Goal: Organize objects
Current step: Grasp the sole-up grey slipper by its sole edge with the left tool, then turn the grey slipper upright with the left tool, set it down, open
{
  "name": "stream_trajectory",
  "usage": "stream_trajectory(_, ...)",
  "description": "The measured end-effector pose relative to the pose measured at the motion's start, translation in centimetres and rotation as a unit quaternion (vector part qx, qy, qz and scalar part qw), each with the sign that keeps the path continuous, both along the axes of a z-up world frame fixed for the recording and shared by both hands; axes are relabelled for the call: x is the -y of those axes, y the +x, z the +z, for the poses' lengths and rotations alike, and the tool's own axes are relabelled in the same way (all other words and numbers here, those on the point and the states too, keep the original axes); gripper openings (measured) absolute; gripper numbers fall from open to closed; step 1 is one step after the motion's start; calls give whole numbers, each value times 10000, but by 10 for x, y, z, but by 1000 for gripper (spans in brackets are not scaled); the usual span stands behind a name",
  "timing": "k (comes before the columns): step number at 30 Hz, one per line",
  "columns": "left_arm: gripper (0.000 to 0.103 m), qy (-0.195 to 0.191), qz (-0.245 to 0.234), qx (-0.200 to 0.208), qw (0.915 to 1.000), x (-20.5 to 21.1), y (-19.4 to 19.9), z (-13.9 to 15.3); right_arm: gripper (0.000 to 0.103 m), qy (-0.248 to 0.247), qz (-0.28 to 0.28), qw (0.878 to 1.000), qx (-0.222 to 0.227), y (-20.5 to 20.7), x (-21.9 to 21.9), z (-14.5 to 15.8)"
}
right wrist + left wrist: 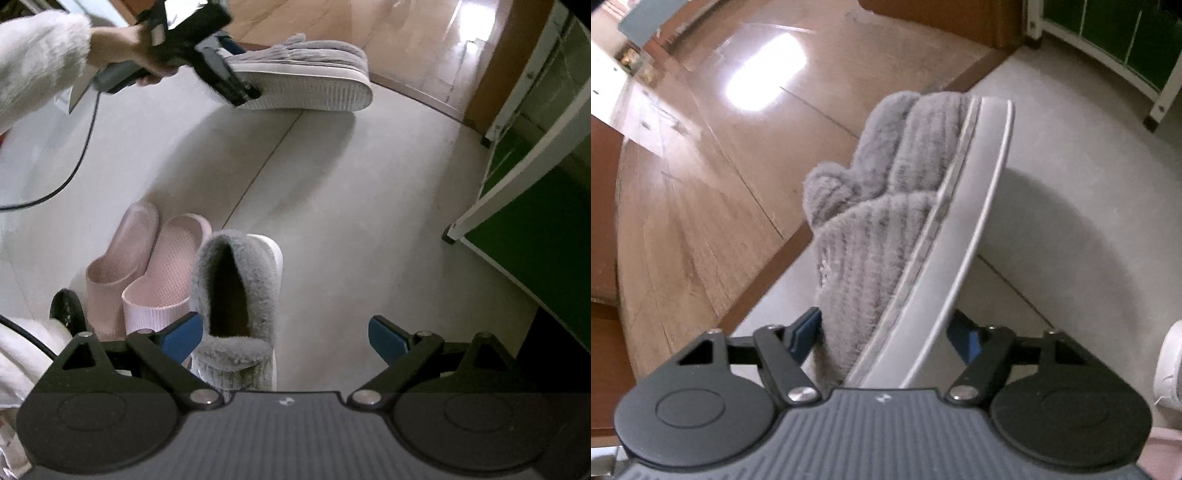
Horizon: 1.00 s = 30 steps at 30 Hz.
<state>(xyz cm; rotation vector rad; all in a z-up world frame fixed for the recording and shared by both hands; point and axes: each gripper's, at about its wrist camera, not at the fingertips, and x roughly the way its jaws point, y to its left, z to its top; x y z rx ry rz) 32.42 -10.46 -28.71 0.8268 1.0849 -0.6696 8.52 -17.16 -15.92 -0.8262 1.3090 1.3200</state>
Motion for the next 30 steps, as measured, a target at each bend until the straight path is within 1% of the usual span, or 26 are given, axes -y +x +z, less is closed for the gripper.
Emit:
stream_trajectory(1,69,-5,-7,0,10000,1,1,-1,99,-2,13,10000,-16,0,1,0)
stream_trajectory(4,57,-66,111,-171,9998,3,1,1,99,-7,76,10000,-47,2,1,0)
stream_trajectory(5,55,-63,135,-190,9997,5,-1,3,99,-12,70,10000,-25,3,1,1)
stream_trajectory(6,55,-70,176,-192,9996,6,-2,5,99,-13,116,9999,7,3,1,1)
stream_trajectory(8,53,-135,405,-303,9986,9,-2,11,99,32,140,9999,63,5,1,3)
stream_trajectory(11,51,-273,805,-624,9944,19,-7,24,99,122,160,9998,75,8,2,9)
stream_trajectory(15,50,-423,1141,-790,9894,30,-17,39,99,328,174,9993,81,13,4,23)
stream_trajectory(16,49,-453,1266,-851,9873,32,-20,43,99,381,182,9991,92,14,5,26)
stream_trajectory(20,47,-662,1833,-1173,9738,46,-26,57,99,594,268,9978,133,18,11,38)
stream_trajectory(22,47,-704,2001,-1256,9691,58,-25,62,99,657,250,9975,121,20,16,42)
stream_trajectory(24,46,-623,2071,-1292,9678,65,-29,69,99,713,415,9965,101,23,21,46)
stream_trajectory(26,46,-595,2228,-1320,9640,74,-35,77,99,785,396,9961,102,27,27,50)
stream_trajectory(28,45,-675,2446,-1365,9576,81,-39,84,99,813,370,9959,156,28,33,54)
stream_trajectory(30,44,-843,2698,-1441,9483,88,-46,90,99,802,429,9957,200,32,40,57)
